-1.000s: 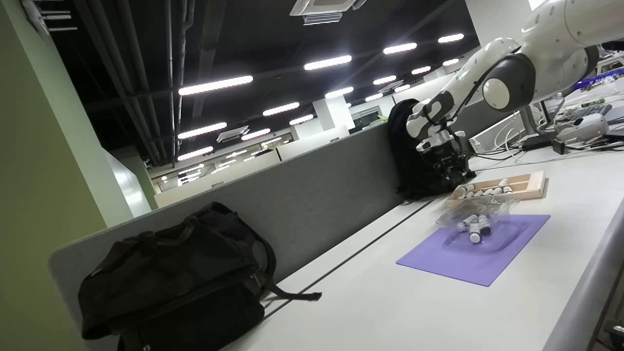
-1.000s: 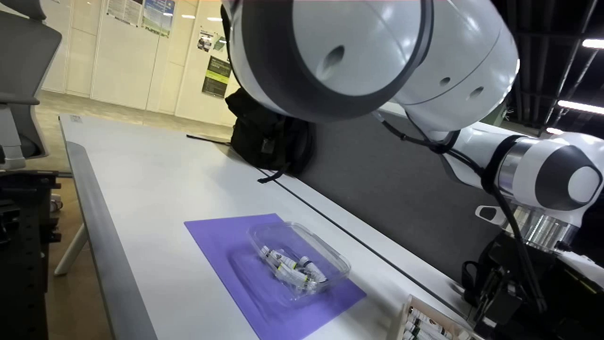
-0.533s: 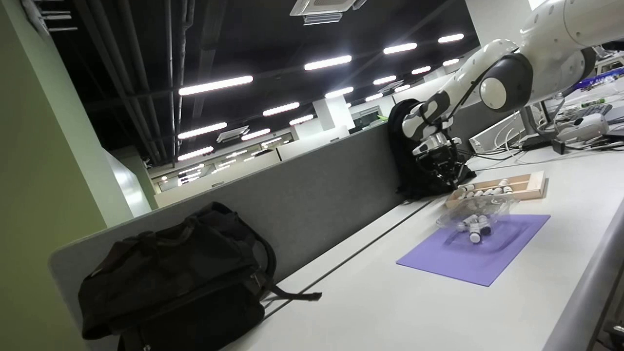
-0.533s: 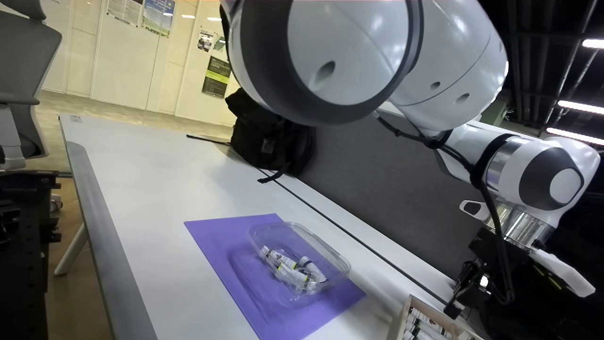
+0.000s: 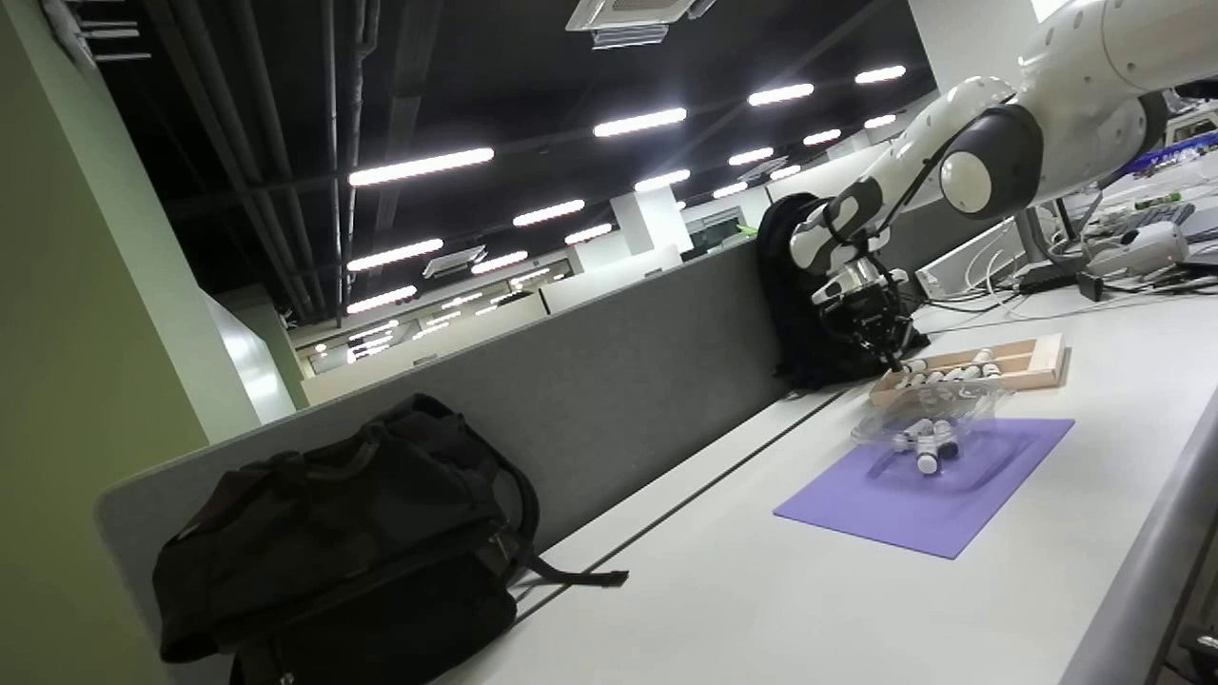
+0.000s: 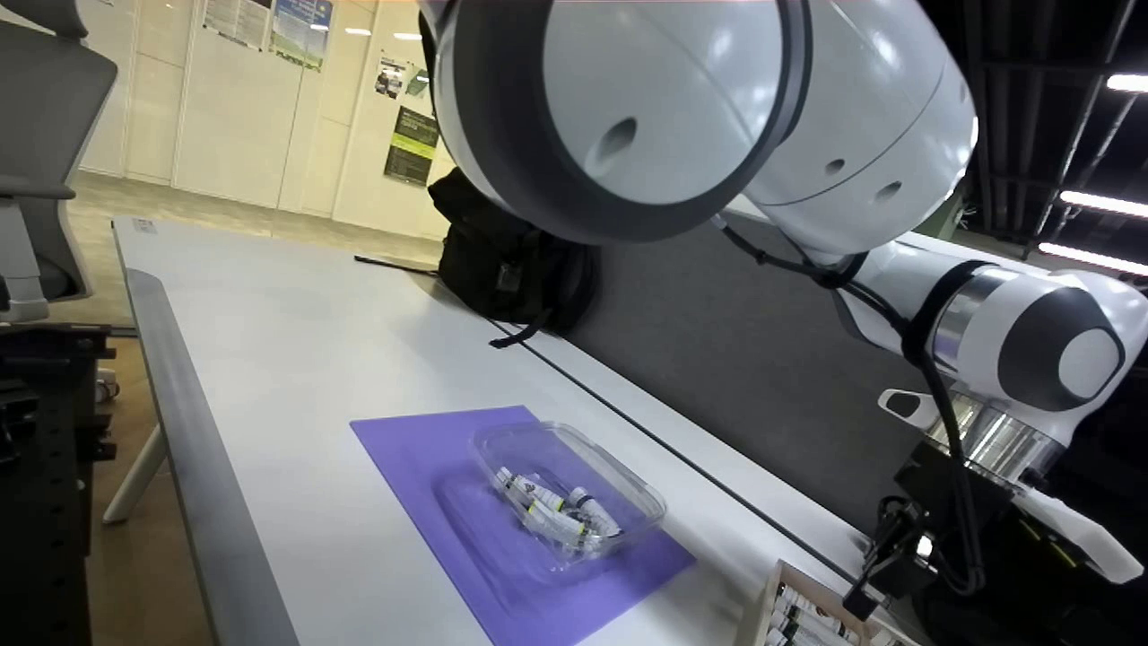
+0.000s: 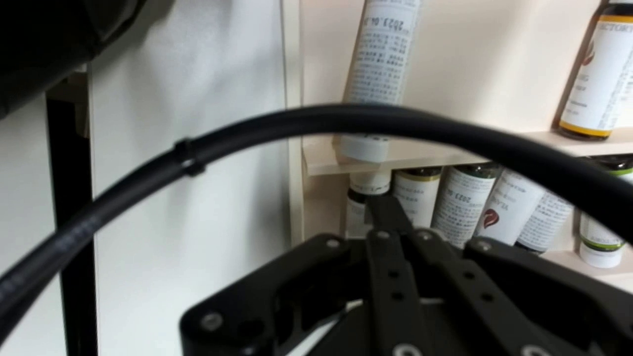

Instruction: Get the object from the table and put it in the upper half of the box

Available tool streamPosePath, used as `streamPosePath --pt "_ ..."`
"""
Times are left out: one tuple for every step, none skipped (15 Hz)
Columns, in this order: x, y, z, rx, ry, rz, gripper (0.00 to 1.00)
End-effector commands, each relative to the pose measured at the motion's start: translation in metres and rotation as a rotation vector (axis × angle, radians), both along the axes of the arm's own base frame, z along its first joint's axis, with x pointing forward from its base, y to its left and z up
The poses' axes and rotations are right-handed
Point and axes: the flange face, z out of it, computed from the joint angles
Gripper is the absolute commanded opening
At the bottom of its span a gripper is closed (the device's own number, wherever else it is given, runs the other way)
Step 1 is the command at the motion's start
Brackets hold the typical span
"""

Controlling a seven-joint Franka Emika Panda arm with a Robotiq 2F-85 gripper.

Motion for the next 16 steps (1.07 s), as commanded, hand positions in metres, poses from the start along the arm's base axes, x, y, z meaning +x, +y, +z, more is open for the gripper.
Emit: streamPosePath --pt "-0.005 -0.012 0.003 0.01 -0.021 -0.03 0.0" --pt "-0.006 -0.015 0.002 0.015 -0.027 -0.034 0.0" --pt "-0.007 -0.018 0.001 0.016 -0.031 -0.044 0.0" --pt "-0.008 -0.02 0.001 0.024 -0.037 -0.047 0.0" --pt "-0.009 -0.023 0.001 0.031 -0.044 -0.056 0.0" --pt "-0.009 -0.026 0.001 0.032 -0.057 -0.065 0.0" --pt "-0.008 -0.029 0.001 0.029 -0.086 -0.072 0.0" --pt "-0.007 -0.032 0.001 0.029 -0.107 -0.072 0.0" --pt "-0.006 -0.035 0.0 0.022 -0.13 -0.082 0.0" --pt "-0.005 -0.036 0.0 0.019 -0.143 -0.086 0.0" --pt "-0.005 -0.037 -0.001 0.019 -0.149 -0.09 0.0" --pt "-0.005 -0.038 -0.001 0.019 -0.153 -0.09 0.0" --pt "-0.005 -0.038 0.0 0.019 -0.159 -0.09 0.0" --pt "-0.004 -0.039 0.0 0.019 -0.165 -0.089 0.0" --pt "-0.004 -0.038 0.001 0.02 -0.169 -0.087 0.0" --pt "-0.004 -0.038 0.002 0.023 -0.171 -0.086 0.0"
